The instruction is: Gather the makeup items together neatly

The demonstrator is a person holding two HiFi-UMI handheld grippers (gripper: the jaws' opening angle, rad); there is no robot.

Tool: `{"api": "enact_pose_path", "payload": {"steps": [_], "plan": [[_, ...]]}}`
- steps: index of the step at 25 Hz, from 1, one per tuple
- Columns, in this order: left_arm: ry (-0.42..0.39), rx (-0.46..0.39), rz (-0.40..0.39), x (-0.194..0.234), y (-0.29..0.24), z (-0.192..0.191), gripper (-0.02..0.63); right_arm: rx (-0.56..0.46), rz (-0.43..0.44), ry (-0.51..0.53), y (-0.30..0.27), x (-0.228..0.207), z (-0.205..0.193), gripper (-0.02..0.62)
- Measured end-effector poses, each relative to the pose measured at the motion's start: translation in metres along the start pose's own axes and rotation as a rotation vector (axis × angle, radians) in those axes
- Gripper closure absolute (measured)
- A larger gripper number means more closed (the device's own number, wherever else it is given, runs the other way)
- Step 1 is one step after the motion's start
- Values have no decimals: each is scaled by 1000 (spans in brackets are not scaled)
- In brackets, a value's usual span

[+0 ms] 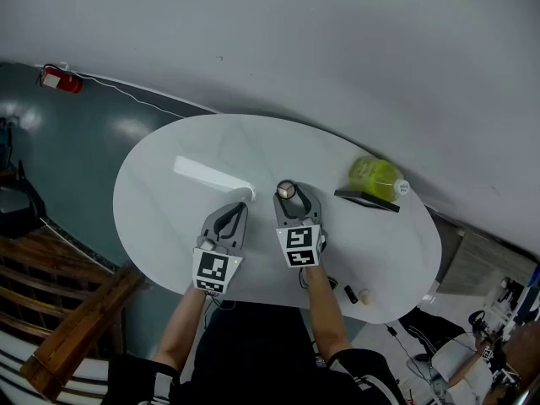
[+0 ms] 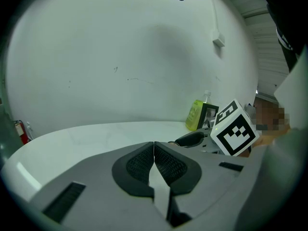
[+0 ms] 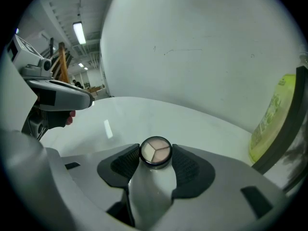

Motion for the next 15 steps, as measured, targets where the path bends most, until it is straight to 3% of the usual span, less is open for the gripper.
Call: {"api": "enact_pose_path", "payload": {"steps": [9,15], "plan": [[-11,-15,19,-5,14,3,586,-17,18,-5,6,0,1,364],[-40,-51,25,-11,36,15,586,-65,2,20,34,8,22,364]]}}
Point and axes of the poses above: the fingertips, and each gripper's own axes: y backward along the fingers, x to its left, z out of its top, the point moved 9 cm from there along y, backward along the fingers, and after that the axes turned 7 degrees about -x, right-handed, at the moved point
